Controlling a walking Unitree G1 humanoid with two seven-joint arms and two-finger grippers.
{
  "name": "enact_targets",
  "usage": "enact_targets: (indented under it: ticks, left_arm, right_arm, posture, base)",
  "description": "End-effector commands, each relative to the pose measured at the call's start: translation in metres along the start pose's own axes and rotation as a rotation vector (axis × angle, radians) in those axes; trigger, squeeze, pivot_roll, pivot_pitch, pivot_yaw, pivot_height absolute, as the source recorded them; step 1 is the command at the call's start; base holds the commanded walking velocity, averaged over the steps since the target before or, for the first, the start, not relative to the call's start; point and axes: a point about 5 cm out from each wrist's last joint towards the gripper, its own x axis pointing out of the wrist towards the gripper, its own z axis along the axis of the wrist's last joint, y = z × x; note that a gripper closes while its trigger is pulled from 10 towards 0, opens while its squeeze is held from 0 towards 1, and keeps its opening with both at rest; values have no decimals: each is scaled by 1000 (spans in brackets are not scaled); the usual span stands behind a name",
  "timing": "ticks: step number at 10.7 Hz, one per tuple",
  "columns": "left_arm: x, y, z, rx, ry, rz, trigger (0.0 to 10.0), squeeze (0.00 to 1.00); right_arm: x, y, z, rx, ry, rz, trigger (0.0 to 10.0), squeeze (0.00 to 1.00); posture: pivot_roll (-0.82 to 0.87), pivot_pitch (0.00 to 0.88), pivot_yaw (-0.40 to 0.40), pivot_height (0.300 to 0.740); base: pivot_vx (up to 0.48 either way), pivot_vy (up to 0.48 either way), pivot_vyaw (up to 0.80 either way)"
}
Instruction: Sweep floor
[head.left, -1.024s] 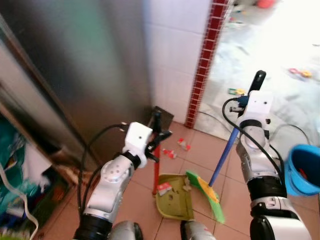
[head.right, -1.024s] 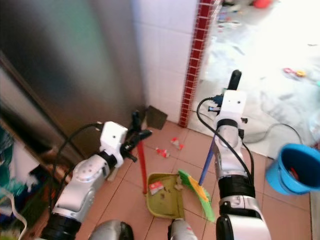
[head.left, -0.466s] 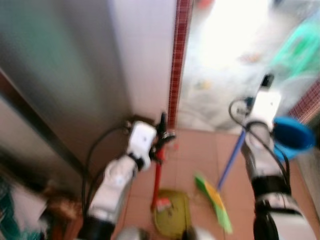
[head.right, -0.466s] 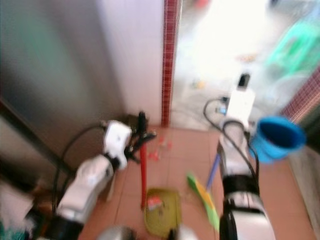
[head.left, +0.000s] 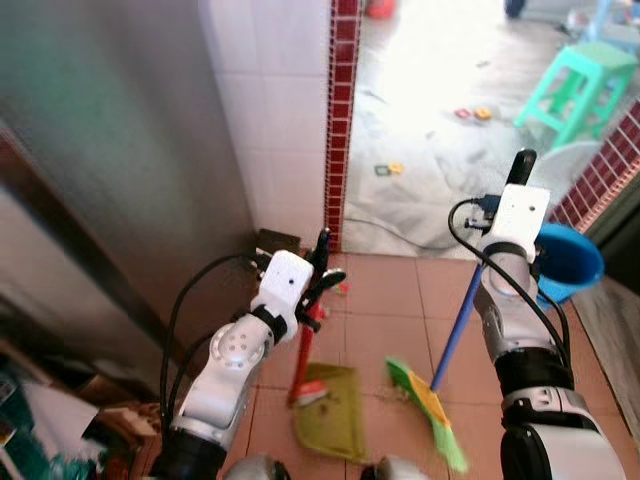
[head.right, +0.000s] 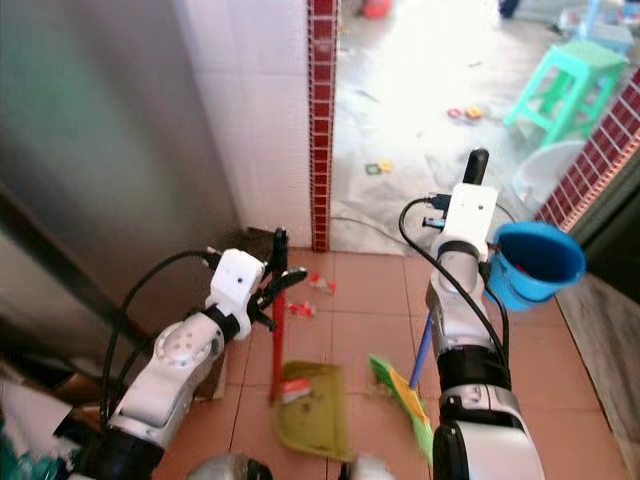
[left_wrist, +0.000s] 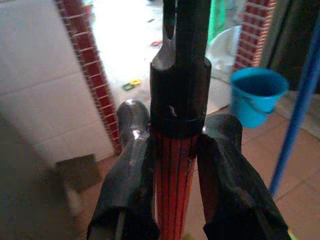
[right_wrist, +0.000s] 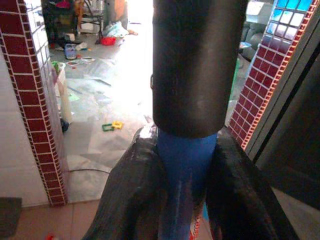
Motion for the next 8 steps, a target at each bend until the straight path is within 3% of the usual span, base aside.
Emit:
enact_targets:
  ticks: [1,3,4,6,8]
  left_arm:
    - [4,1,9,23,-37,6,10000,0]
    - [17,14,1,-7,-25,160,10000,0]
    - [23,16,2,18,-41,204,10000,0]
    - [31,6,-1,-24,-38,173,10000,0]
    - [37,1,-3,-24,-50,160,10000,0]
  right_arm:
    - [3,0,5,2,-4,-12,10000,0]
    - [5,2,1,14,50,-37,10000,0]
    - [5,3,-1,16,74,-37,10000,0]
    - [5,9,-5,74,130,-20,10000,0]
    - [4,28,7,381,160,26,10000,0]
  posture:
    - [-1,39,23,740]
    - [-10,48,19,740]
    - [-18,51,19,740]
    - [-32,53,24,740]
    - [-34,55,28,740]
  base:
    - [0,0,0]
    - [0,0,0]
    - [0,0,0]
    - [0,0,0]
    - [0,0,0]
